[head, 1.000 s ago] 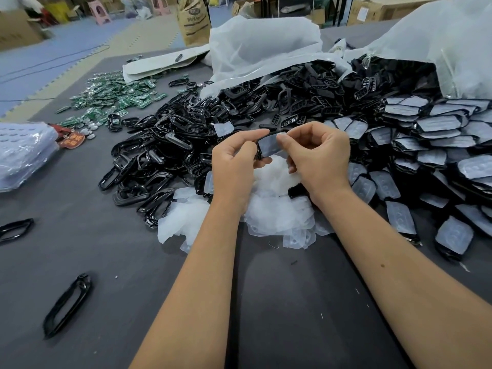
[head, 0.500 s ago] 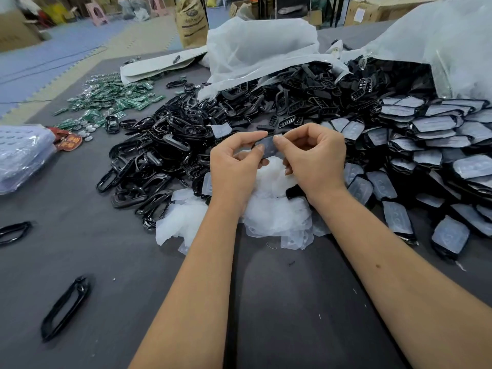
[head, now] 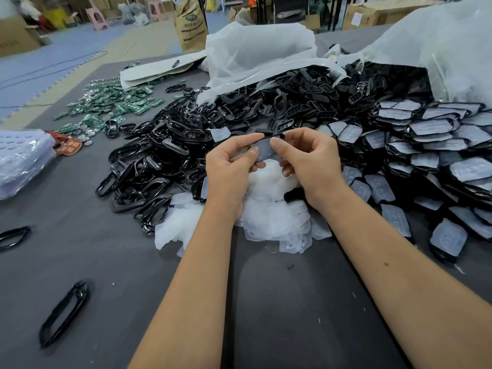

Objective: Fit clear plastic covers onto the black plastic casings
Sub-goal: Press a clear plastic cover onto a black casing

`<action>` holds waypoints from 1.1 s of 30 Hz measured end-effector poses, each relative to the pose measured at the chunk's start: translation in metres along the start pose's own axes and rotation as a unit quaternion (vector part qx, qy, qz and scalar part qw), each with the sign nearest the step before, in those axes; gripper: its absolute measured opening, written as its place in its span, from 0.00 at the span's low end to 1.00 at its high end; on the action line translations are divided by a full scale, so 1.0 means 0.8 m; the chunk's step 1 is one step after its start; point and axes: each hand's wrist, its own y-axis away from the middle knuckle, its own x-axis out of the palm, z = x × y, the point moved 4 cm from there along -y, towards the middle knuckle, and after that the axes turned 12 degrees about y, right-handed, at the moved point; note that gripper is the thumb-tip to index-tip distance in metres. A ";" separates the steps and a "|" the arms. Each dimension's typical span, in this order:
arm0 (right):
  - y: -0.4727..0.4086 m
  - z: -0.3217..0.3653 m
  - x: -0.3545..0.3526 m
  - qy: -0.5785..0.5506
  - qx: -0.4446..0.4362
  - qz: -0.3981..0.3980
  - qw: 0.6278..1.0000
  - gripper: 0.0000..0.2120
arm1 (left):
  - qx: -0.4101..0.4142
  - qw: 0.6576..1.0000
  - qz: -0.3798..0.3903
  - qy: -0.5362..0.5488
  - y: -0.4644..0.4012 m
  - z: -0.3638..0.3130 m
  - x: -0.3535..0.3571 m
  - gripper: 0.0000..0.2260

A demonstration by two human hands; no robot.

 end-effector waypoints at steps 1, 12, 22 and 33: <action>0.000 0.001 0.001 -0.014 0.004 0.019 1.000 0.07 | -0.003 1.000 -0.002 0.004 0.000 0.000 0.000 0.13; 0.004 0.006 0.003 0.021 -0.012 0.007 1.000 0.04 | -0.001 1.000 -0.004 -0.011 0.002 -0.001 0.002 0.13; 0.007 0.010 -0.003 0.169 -0.037 -0.050 0.984 0.08 | -0.002 0.999 -0.007 -0.046 0.004 0.003 0.002 0.08; 0.010 0.016 0.004 0.169 -0.067 0.020 0.983 0.04 | 0.013 0.999 -0.005 -0.038 0.001 0.002 0.001 0.09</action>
